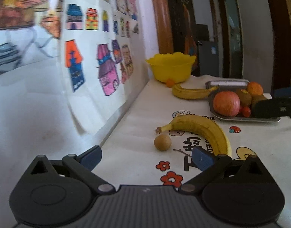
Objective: Organize fruits
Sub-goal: 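Move left tool toward the small brown round fruit while right tool approaches the banana, then close left gripper on the small brown fruit while right gripper closes on the banana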
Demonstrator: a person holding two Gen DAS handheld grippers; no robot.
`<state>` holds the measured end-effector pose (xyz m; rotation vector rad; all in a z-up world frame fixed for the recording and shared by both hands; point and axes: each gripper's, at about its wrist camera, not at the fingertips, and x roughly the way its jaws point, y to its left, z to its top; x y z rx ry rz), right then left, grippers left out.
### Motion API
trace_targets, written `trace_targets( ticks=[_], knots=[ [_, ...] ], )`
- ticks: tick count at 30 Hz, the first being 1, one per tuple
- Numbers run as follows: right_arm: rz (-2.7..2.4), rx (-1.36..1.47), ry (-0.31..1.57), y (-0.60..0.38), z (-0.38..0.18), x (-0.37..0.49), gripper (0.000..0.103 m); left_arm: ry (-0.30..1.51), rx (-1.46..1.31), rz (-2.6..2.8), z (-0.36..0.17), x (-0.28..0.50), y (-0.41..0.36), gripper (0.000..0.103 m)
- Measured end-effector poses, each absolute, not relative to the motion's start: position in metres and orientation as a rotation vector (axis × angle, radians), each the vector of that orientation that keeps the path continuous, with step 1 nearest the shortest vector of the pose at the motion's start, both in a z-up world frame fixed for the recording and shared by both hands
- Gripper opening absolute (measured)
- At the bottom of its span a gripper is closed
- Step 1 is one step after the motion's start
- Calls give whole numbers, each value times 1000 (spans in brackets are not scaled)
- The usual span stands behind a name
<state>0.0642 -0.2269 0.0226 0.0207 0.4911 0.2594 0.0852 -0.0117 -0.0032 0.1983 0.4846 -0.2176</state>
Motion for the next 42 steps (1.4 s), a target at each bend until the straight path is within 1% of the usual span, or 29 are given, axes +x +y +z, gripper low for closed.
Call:
trace_targets(
  ticks=[9, 12, 14, 17, 19, 25, 28, 30, 31, 32, 35, 39, 41, 42],
  knots=[
    [403, -21, 560, -222, 1, 132, 102, 535, 214, -234, -13, 123, -16, 103],
    [436, -23, 598, -217, -9, 147, 95, 559, 245, -233, -17, 132, -19, 102],
    [458, -27, 620, -214, -15, 154, 87, 565, 264, -235, -19, 133, -19, 102],
    [466, -53, 646, -207, -22, 161, 84, 575, 283, -243, -21, 137, -21, 99],
    [470, -68, 660, -202, -26, 164, 84, 579, 286, -247, -22, 140, -23, 97],
    [424, -86, 652, -203, -31, 167, 83, 576, 292, -269, -24, 145, -24, 95],
    [426, -85, 661, -205, -35, 166, 82, 579, 300, -277, -24, 148, -25, 89],
    [433, -74, 664, -205, -37, 166, 78, 584, 298, -278, -25, 150, -26, 83],
    [436, -69, 666, -204, -38, 166, 74, 592, 293, -279, -25, 151, -26, 78],
    [436, -69, 669, -203, -39, 167, 69, 600, 287, -281, -26, 152, -25, 76],
    [443, -68, 670, -202, -40, 167, 69, 618, 270, -288, -26, 154, -25, 70],
    [441, -72, 666, -199, -41, 167, 69, 623, 269, -314, -27, 157, -30, 66],
    [436, -74, 662, -199, -42, 167, 68, 624, 265, -319, -27, 159, -32, 57],
    [434, -76, 659, -199, -42, 166, 68, 629, 260, -323, -27, 160, -32, 55]
  ],
)
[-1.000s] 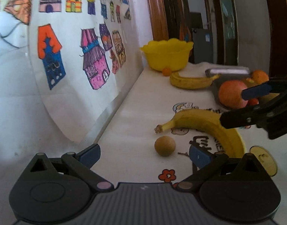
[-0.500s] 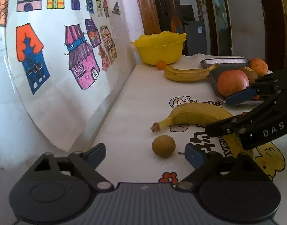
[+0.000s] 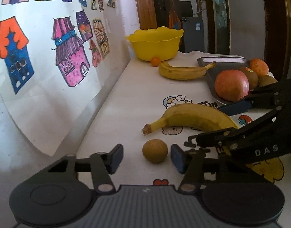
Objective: Organize fruits
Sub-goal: 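Close left gripper on the small brown fruit while right gripper closes on the banana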
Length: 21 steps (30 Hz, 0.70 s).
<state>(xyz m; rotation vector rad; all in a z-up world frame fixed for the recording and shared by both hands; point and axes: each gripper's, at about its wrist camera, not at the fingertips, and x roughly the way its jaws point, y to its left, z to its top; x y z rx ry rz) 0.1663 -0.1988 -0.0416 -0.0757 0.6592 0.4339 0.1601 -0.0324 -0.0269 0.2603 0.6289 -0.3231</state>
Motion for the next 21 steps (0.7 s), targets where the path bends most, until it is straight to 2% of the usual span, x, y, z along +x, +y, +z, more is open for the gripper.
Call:
trace_targets(
  ticks=[2, 5, 7, 9, 11, 17, 21],
  knots=[
    [432, -71, 655, -200, -41, 165, 65, 639, 252, -329, -27, 162, -33, 45],
    [438, -68, 654, -200, -41, 163, 58, 644, 241, -344, -28, 163, -33, 36],
    [434, -79, 655, -198, -41, 164, 58, 645, 240, -351, -28, 163, -35, 32],
    [423, -87, 654, -195, -41, 165, 56, 648, 235, -341, -28, 163, -37, 31],
    [430, -90, 654, -194, -41, 165, 49, 659, 216, -326, -27, 163, -37, 31],
    [413, -106, 664, -205, -38, 146, 39, 677, 189, -323, -25, 147, -40, 31],
    [399, -103, 676, -221, -36, 120, 39, 680, 179, -364, -23, 128, -47, 31]
  ],
)
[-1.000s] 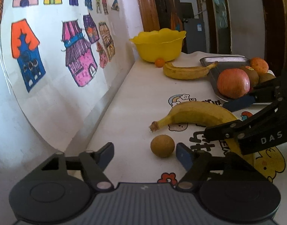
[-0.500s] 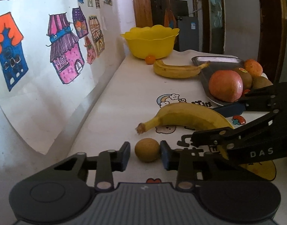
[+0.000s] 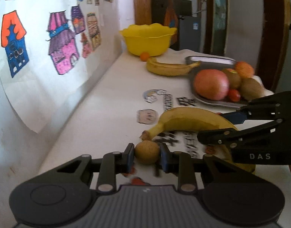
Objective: Organize fruits
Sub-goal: 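Close left gripper on the small brown fruit while right gripper closes on the banana, then carry the small fruit in left tool while right tool carries the banana to the tray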
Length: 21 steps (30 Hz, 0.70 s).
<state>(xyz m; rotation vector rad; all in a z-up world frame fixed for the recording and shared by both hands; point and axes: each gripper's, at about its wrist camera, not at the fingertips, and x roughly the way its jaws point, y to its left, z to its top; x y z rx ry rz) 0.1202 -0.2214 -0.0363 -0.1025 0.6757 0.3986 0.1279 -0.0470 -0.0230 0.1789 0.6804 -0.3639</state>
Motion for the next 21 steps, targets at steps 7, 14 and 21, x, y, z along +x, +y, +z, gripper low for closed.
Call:
trace_targets(
  ticks=[7, 14, 21],
  knots=[
    [373, -129, 685, -233, -35, 100, 40, 676, 167, -371, -23, 109, -56, 31],
    [371, -124, 655, -230, -38, 102, 40, 676, 164, -330, -24, 108, -58, 31],
    [353, -188, 607, -231, -39, 85, 38, 655, 156, -308, -21, 104, -64, 31]
  ],
)
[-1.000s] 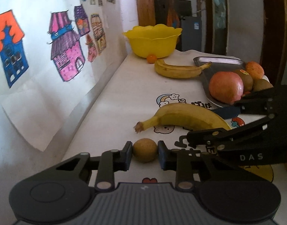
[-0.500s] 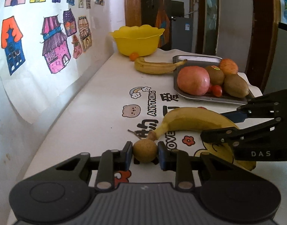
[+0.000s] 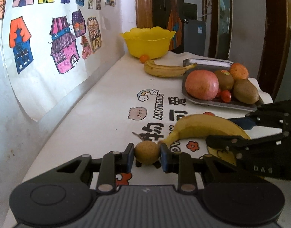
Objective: Organize fruits
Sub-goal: 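Carry the small fruit in left tool while right tool carries the banana to the tray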
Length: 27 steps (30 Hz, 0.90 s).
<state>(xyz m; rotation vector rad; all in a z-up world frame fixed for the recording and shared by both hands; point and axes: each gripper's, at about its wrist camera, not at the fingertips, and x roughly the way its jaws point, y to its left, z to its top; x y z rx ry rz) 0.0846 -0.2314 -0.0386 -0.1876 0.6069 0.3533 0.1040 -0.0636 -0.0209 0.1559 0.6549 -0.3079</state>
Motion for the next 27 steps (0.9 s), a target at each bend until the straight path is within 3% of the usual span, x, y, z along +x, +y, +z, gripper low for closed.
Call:
trace_targets(
  ticks=[27],
  knots=[
    [234, -174, 433, -269, -22, 42, 37, 592, 123, -243, -11, 103, -96, 31]
  ],
)
